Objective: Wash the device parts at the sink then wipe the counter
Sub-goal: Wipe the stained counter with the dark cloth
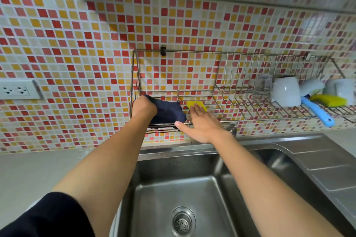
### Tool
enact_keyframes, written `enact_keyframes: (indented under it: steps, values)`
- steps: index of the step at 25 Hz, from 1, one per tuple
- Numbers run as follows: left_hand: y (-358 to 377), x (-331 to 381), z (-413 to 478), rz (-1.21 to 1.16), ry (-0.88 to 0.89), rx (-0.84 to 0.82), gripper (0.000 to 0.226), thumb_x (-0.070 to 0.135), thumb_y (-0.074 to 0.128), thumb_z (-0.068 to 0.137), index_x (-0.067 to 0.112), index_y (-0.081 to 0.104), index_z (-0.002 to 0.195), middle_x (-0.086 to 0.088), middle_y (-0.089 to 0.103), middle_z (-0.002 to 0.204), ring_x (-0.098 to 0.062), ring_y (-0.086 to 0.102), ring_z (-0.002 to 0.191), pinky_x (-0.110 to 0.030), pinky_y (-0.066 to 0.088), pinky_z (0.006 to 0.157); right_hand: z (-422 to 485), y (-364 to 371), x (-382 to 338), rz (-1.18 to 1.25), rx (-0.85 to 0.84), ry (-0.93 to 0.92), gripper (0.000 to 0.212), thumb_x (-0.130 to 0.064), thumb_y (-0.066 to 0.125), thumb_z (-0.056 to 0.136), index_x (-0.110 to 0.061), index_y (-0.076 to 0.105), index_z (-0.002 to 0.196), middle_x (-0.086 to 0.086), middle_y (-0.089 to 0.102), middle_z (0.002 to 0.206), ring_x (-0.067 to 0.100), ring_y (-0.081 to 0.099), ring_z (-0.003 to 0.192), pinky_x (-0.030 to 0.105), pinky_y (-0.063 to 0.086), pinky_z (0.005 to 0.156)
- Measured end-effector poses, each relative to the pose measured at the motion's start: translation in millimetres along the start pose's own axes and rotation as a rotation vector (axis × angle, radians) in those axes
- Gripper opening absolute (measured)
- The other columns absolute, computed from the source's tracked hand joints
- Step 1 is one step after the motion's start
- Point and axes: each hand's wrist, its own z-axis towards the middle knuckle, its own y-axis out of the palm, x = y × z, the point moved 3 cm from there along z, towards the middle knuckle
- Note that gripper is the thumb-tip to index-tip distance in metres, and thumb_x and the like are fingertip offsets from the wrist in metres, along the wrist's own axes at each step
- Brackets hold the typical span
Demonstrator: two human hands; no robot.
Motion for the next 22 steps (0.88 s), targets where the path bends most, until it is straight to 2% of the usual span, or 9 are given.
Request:
enact_keyframes:
  steps: [3,5,8,10,12,14,18,20,22]
  values:
    - [0,2,4,-0.115,-0.040,-0.054,0.036,0.016,0.045,0.093,0.000,0.052,0.125,-0.019,0.060,0.118,-0.034,0.060,0.103,-0.035,0.043,0.067,1,1,1,0.005,0.009,-0.002,0.092,-0.075,0.019,0.084,-0.011,0.002,0.149,0.008,-0.003,0.158,0.021,-0.001,0.145,0.035,0.002,0.116]
    - [0,4,2,-0.249,-0.050,-0.036,0.036,0.024,0.042,0.095,0.002,0.053,0.120,-0.019,0.062,0.113,-0.034,0.061,0.092,-0.034,0.041,0.062,1,2,1,0.002,0.019,0.003,0.093,-0.075,0.019,0.084,-0.011,0.003,0.149,0.008,-0.003,0.158,0.021,-0.001,0.145,0.035,0.002,0.116]
    - [-12,7,-10,-0.495,0.034,0.103,0.037,0.028,0.039,0.098,0.002,0.048,0.123,-0.021,0.061,0.112,-0.035,0.060,0.091,-0.034,0.041,0.063,1,2,1,0.009,0.049,0.000,0.094,-0.076,0.018,0.083,-0.012,0.001,0.149,0.007,-0.003,0.158,0.021,-0.001,0.145,0.036,0.002,0.116]
    - [-36,8,-24,-0.626,0.100,0.229,0.033,0.025,0.037,0.099,0.003,0.045,0.123,-0.018,0.060,0.108,-0.029,0.055,0.081,-0.033,0.040,0.059,-1,1,2,0.017,0.075,-0.005,0.094,-0.075,0.019,0.083,-0.012,-0.002,0.149,0.007,-0.006,0.158,0.021,-0.003,0.145,0.036,0.001,0.116]
    - [-71,5,-39,-0.724,0.177,0.308,0.031,0.022,0.035,0.100,0.005,0.043,0.125,-0.010,0.056,0.104,-0.023,0.049,0.081,-0.033,0.038,0.065,-5,0,-1,0.041,0.134,-0.037,0.092,-0.073,0.022,0.085,-0.011,-0.005,0.149,0.008,-0.012,0.157,0.021,-0.009,0.144,0.039,-0.001,0.117]
    - [-104,-10,-50,-0.812,0.231,0.309,0.031,0.023,0.034,0.100,0.009,0.043,0.126,-0.005,0.051,0.105,-0.022,0.050,0.086,-0.032,0.037,0.070,-13,1,-18,0.082,0.256,-0.119,0.087,-0.066,0.025,0.089,-0.012,-0.007,0.149,0.006,-0.016,0.156,0.018,-0.016,0.143,0.039,-0.003,0.118]
    - [-137,-83,-59,-0.950,0.253,0.314,0.016,0.024,0.041,0.097,0.018,0.050,0.109,-0.005,0.057,0.105,-0.018,0.055,0.087,-0.034,0.047,0.077,-44,26,-89,0.243,0.451,-0.379,0.072,-0.051,0.029,0.096,-0.016,-0.004,0.149,-0.004,-0.019,0.154,0.005,-0.020,0.140,0.018,-0.016,0.109]
    - [-144,-138,-66,-0.949,0.207,0.355,0.015,0.025,0.044,0.095,0.018,0.052,0.107,-0.006,0.058,0.103,-0.021,0.057,0.092,-0.036,0.048,0.082,-60,59,-130,0.338,0.393,-0.454,0.069,-0.050,0.027,0.095,-0.016,-0.001,0.149,-0.006,-0.016,0.154,0.004,-0.016,0.141,0.016,-0.014,0.109]
    - [-142,-198,-74,-0.913,0.147,0.349,0.024,0.029,0.046,0.095,0.015,0.054,0.113,-0.008,0.061,0.106,-0.021,0.060,0.095,-0.033,0.051,0.080,-72,104,-163,0.359,0.279,-0.474,0.073,-0.054,0.021,0.092,-0.013,0.000,0.149,-0.003,-0.015,0.154,0.007,-0.016,0.142,0.020,-0.010,0.112]
